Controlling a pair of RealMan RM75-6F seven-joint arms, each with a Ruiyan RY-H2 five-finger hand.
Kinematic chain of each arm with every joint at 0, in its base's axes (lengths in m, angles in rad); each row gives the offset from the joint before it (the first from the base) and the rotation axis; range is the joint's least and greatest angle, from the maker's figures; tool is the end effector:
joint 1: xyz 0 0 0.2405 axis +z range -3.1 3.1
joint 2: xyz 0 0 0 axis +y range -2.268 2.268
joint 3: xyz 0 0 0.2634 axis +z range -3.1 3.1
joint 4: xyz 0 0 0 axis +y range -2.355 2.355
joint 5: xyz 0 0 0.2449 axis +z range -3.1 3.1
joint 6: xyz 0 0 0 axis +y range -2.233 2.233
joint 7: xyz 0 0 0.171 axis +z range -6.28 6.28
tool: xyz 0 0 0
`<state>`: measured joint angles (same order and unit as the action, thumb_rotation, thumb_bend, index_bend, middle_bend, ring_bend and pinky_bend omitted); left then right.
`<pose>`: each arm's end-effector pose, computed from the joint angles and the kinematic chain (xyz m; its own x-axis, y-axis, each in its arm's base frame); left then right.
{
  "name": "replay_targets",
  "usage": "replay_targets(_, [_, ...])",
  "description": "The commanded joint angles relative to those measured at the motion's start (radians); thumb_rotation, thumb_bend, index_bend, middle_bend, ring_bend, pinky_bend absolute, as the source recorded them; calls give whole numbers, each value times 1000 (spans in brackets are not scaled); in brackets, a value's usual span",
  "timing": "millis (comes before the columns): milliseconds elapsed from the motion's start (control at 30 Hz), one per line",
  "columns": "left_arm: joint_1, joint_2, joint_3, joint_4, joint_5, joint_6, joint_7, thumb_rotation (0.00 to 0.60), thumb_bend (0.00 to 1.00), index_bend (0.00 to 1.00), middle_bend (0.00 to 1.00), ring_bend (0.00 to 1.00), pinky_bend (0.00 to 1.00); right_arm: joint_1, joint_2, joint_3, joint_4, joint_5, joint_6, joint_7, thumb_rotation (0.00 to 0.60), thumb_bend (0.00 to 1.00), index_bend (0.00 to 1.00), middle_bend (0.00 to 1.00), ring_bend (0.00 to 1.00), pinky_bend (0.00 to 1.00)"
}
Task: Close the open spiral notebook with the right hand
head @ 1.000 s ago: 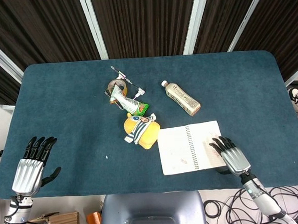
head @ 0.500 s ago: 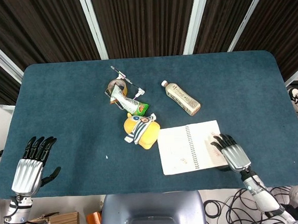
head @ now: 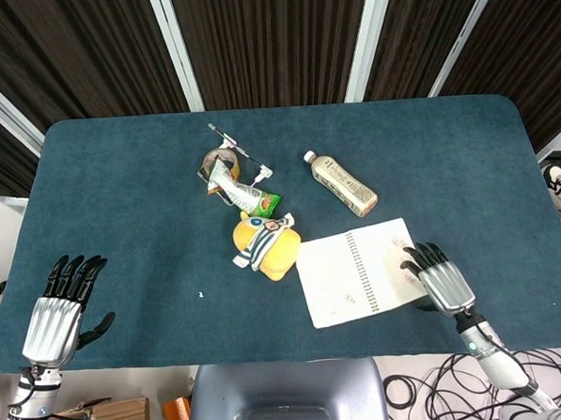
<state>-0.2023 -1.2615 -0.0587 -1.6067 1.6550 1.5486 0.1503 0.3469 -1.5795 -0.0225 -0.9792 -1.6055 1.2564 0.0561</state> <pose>-0.2578 0.2413 0.0873 0.3937 -0.1308 0.9099 0.8720 -0.2601 -0.4147 -0.3441 -0.2912 -0.0171 0.5677 -0.1443 0.8105 -0.8017 -0.3205 0.5045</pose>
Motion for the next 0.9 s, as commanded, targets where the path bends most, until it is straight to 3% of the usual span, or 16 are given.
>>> replay_targets(33, [1,0,1,3,3,3,-4,600,227,132,141,80,77,5,-52,-14,97,-41,41,7,600,259,497,204,156,177])
replay_targets(200, [4,1,2,6,6,10,-13,600,227,133,141,80,76,10,-101,-24,214,-80,102,49,600,372,655,277,227,204])
replay_targets(367, [7,2,3,11,7,17,-22,600,228,133,141,81,77,14,-67,-39,273,-123,172,7,600,386,682,298,239,204])
replay_targets(600, [12,0,6,14,7,22,-30,600,229,133,140,80,77,36,113,-85,143,-248,302,-196,600,387,688,312,249,146])
replay_targets(733, [13,2,7,11,6,20,-27,600,227,133,141,80,77,113,185,-109,41,-354,288,-309,600,386,693,313,249,122])
replay_targets(900, [14,5,6,6,7,22,-26,600,226,132,141,80,77,167,210,-115,-10,-405,252,-353,600,386,704,313,244,93])
